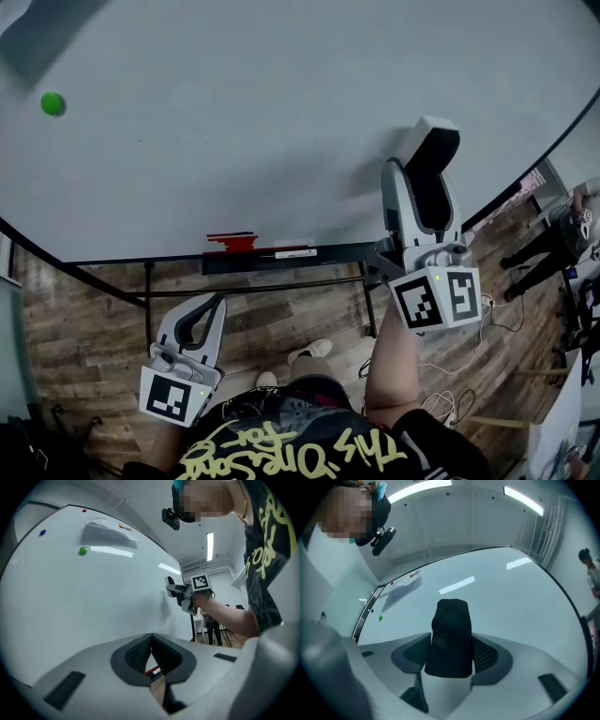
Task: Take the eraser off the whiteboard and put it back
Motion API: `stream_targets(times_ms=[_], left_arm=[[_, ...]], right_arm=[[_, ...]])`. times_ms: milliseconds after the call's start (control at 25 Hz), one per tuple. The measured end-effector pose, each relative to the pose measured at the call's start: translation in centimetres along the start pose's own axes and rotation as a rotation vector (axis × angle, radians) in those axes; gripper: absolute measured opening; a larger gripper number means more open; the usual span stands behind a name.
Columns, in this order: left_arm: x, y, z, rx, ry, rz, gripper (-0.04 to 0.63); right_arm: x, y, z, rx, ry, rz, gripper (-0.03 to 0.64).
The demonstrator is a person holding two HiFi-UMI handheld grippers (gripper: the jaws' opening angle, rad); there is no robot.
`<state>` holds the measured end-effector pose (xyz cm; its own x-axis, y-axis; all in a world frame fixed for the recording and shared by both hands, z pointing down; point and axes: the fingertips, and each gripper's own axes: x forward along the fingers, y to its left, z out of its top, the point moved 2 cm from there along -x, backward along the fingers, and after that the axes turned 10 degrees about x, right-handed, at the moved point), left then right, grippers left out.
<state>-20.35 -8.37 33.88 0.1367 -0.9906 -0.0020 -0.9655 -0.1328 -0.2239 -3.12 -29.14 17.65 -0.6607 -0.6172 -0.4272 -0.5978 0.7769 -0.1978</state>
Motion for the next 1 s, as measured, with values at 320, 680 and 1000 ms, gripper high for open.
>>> stream_targets(times_ms=[320, 680, 1000], left_arm=[[-0.5, 0.6, -0.3, -0.003, 0.015, 0.026, 0.008], [-0.6, 0.7, 0.0, 0.005, 0.009, 0.046, 0.008], [-1.4, 1.3, -0.1, 0.004, 0.011, 0.073, 0.008]], right_arm=[[0.9, -0.8, -1.1, -0.024, 0.024, -0.022, 0.259], [1.9, -1.3, -2.0, -0.062, 0.044, -0.046, 0.259], [2.3, -1.7, -2.9, -0.075, 0.058, -0.084, 0.259]])
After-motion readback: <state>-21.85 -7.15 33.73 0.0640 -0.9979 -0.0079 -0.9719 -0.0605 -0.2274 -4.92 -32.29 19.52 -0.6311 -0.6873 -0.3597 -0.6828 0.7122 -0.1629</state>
